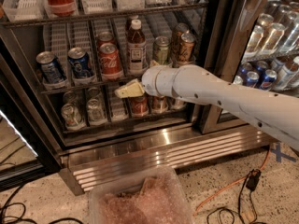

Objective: Pick blue plastic bottle from middle shelf of fridge

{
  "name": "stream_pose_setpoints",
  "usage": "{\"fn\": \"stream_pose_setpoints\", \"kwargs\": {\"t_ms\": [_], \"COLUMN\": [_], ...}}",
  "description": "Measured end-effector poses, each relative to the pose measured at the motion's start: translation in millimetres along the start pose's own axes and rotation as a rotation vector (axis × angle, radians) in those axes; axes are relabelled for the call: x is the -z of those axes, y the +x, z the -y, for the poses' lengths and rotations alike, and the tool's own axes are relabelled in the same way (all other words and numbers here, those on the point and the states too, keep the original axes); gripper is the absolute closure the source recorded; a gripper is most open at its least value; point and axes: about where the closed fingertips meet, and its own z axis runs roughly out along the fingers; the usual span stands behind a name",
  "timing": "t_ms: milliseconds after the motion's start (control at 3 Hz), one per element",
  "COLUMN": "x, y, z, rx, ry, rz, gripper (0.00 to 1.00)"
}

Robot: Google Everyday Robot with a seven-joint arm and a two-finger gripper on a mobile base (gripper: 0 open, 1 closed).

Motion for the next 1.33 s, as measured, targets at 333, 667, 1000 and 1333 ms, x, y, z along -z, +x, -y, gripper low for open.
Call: {"fn": "stream_pose_setpoints", "kwargs": {"t_ms": [333,667,1000,1333], "x": [-5.0,-12.7,-23.7,-26.2], "y": [-4.4,-6.6,-9.8,-15.0], "z": [2.0,2.9,7.0,13.8], "rx": [-0.007,-0.01,-0.006,-0.018], "ry": [0.028,0.036,0.044,0.075], "rz": [0.022,0.036,0.054,0.078], "gripper": [0.0,0.0,0.0,0.0]}}
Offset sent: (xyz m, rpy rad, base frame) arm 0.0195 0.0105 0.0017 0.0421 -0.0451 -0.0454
